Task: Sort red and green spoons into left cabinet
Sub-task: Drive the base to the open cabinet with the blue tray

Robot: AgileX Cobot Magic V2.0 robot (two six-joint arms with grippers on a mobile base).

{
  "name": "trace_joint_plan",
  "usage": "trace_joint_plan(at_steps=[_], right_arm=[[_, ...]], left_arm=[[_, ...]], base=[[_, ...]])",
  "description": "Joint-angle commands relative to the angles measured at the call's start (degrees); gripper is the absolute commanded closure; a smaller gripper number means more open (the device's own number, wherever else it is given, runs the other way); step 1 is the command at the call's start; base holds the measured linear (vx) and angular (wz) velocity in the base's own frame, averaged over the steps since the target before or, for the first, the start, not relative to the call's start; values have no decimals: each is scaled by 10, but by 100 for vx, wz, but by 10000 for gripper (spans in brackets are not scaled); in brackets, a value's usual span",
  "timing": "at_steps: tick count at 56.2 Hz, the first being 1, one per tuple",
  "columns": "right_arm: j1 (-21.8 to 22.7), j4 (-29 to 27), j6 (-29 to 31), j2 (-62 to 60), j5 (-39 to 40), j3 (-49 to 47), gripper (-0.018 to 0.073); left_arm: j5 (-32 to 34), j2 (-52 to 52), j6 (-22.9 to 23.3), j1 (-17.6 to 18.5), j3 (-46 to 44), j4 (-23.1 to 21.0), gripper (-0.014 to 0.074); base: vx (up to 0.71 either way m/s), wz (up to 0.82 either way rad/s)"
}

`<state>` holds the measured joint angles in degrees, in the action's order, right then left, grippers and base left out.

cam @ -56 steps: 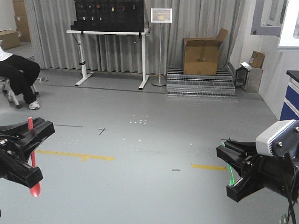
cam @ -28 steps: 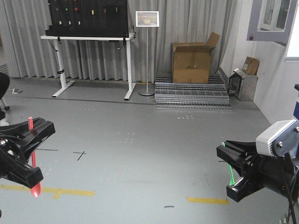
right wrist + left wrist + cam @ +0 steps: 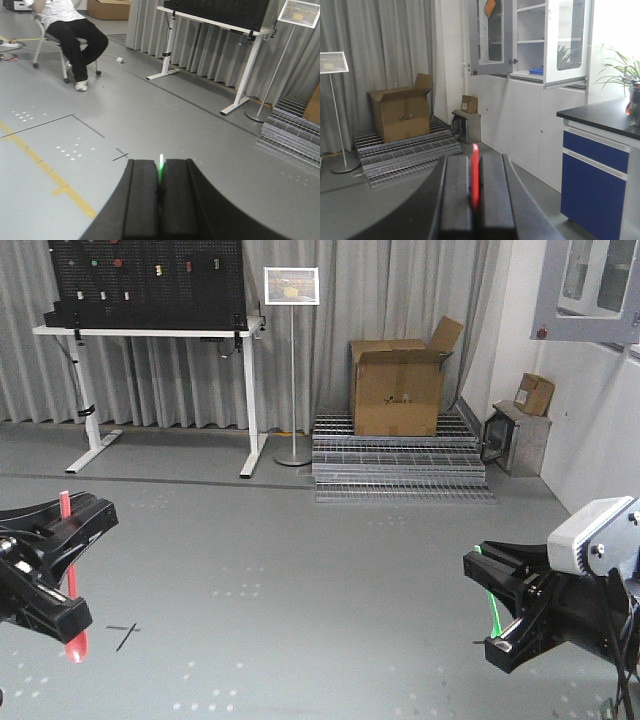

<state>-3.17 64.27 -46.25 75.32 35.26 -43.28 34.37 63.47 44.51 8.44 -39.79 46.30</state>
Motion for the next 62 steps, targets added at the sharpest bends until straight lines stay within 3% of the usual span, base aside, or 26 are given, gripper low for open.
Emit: trace_joint_plan(at_steps=[1,62], right_arm=[[3,-21,0,-19,25,-17,568],[3,-21,0,-19,25,-17,568]], left_arm=[[32,-12,3,1,-14,-24,603],[33,-11,3,1,-14,-24,603]], base=[[64,-8],[61,-5]])
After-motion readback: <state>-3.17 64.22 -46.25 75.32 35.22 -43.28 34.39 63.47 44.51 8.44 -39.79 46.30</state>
